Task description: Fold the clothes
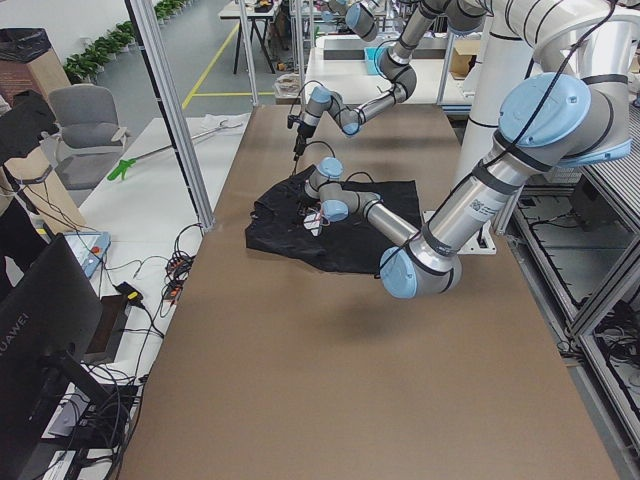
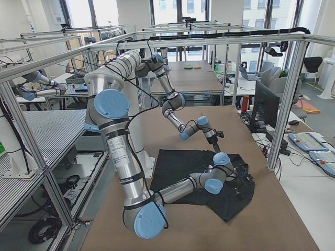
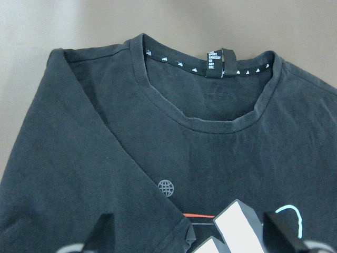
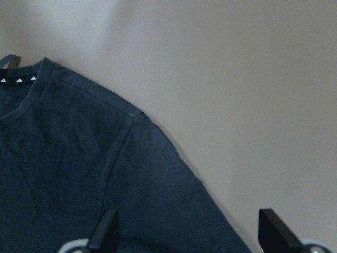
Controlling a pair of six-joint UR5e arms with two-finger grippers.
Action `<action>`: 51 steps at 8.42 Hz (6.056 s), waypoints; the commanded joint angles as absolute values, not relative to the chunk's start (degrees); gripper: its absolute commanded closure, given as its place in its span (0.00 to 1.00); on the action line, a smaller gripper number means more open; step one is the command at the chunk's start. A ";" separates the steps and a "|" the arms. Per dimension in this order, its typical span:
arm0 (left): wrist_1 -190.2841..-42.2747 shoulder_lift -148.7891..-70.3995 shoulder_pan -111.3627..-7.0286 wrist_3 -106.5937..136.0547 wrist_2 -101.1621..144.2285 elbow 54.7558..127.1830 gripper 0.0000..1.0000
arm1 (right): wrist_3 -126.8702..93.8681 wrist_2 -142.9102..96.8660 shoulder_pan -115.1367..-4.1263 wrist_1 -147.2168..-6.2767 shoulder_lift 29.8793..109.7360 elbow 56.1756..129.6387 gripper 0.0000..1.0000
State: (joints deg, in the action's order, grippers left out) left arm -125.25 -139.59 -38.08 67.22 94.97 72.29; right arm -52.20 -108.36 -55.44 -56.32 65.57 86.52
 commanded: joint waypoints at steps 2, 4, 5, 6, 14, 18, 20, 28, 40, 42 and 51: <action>-125.24 -139.57 -37.97 67.15 94.49 72.33 0.00 | -72.15 -105.55 -53.17 -33.49 75.97 85.70 0.07; -125.24 -139.57 -37.79 67.24 93.87 72.33 0.00 | -72.16 -105.73 -53.26 -27.01 78.05 81.50 0.07; -125.24 -139.57 -37.71 67.15 93.87 72.33 0.00 | -70.94 -105.91 -53.09 -21.33 77.70 76.86 0.07; -125.24 -139.48 -37.71 67.15 93.87 72.33 0.00 | -69.10 -105.91 -52.74 -17.18 77.52 72.55 0.07; -125.33 -138.78 -37.62 67.32 92.72 72.42 0.00 | -63.63 -108.53 -51.77 -16.70 77.87 71.72 0.31; -126.29 -138.26 -37.62 67.32 92.72 72.42 0.00 | -63.81 -109.16 -51.77 -17.14 77.26 72.15 0.53; -126.74 -137.99 -37.62 67.32 92.72 72.42 0.00 | -63.90 -108.90 -51.59 -17.49 77.08 72.86 0.87; -127.00 -136.41 -38.67 65.04 93.34 73.65 0.00 | -71.85 -103.14 -47.76 -60.22 62.21 92.90 1.00; -127.00 -136.67 -39.11 65.13 93.43 73.65 0.00 | -55.73 -98.43 -46.40 -58.10 57.13 81.04 1.00; -127.00 -136.76 -39.11 65.13 93.43 73.65 0.00 | -52.85 -98.35 -46.14 -58.44 57.39 80.77 1.00; -127.00 -136.49 -39.20 65.13 93.43 73.74 0.00 | -47.37 -98.53 -45.97 -58.45 57.39 80.86 0.07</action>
